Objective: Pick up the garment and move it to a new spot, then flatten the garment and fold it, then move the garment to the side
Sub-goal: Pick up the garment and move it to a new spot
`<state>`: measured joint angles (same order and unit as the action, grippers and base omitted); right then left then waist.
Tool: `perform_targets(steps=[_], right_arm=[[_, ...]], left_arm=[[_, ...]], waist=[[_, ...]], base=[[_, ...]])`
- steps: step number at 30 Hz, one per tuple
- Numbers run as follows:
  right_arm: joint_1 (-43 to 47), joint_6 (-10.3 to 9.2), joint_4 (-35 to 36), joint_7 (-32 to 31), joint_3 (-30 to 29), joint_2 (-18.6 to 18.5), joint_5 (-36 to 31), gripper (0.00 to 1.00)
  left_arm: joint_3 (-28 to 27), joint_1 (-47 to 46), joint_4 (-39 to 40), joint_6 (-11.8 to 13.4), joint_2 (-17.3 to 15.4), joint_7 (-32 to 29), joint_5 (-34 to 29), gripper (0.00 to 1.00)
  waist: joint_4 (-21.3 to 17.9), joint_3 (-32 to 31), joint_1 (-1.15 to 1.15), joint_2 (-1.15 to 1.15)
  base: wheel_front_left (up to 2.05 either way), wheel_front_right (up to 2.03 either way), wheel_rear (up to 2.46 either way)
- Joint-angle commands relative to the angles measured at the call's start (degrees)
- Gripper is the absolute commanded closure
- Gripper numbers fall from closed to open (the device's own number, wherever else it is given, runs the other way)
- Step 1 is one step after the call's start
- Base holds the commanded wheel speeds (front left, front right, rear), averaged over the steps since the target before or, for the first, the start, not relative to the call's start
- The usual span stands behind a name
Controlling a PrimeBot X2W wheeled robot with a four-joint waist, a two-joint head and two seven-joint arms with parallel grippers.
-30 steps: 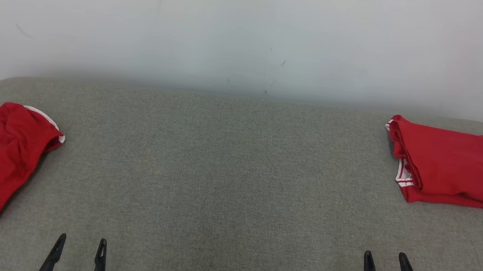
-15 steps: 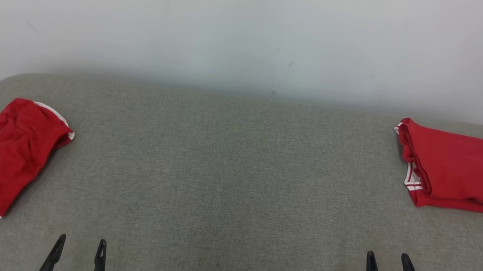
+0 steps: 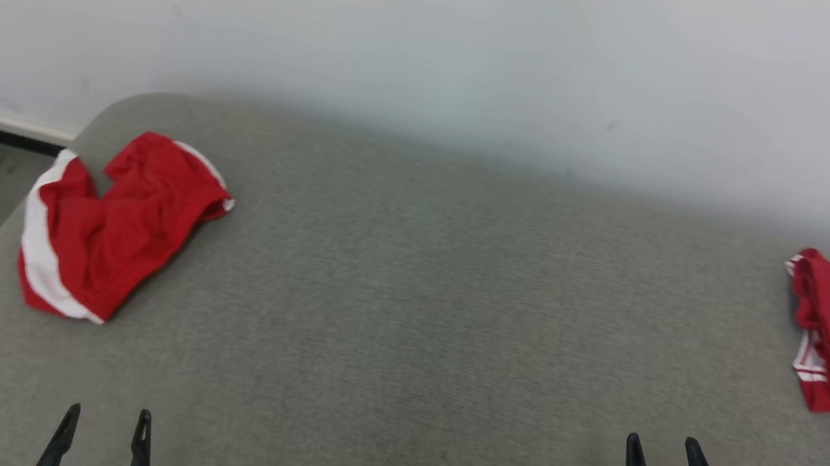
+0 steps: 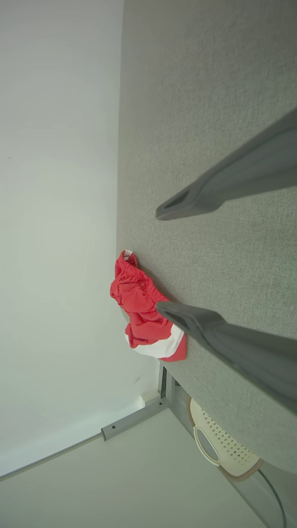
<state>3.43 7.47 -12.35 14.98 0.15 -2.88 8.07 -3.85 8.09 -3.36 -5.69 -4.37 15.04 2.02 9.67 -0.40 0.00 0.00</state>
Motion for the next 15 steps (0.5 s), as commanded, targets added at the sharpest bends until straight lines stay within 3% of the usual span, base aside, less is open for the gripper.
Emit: perform_targets(steps=[1,15], right_arm=[[-0.58,0.03,-0.19,0.23,-0.14,0.06,0.34,0.0],[-2.11,0.03,-0.99,0.23,1.97,0.06,0.91,0.0]], left_arm=[[-0.51,-0.24,-0.5,0.26,-0.17,0.2,0.24,0.0],[-2.85,1.08,-1.33,1.0,0.3,0.19,0.93,0.0]], waist=[[5.58,0.39,0.0,0.0],[14.45,-0.35,0.0,0.0]], base=[[0.0,0.0,0.0],[0.0,0.0,0.0]])
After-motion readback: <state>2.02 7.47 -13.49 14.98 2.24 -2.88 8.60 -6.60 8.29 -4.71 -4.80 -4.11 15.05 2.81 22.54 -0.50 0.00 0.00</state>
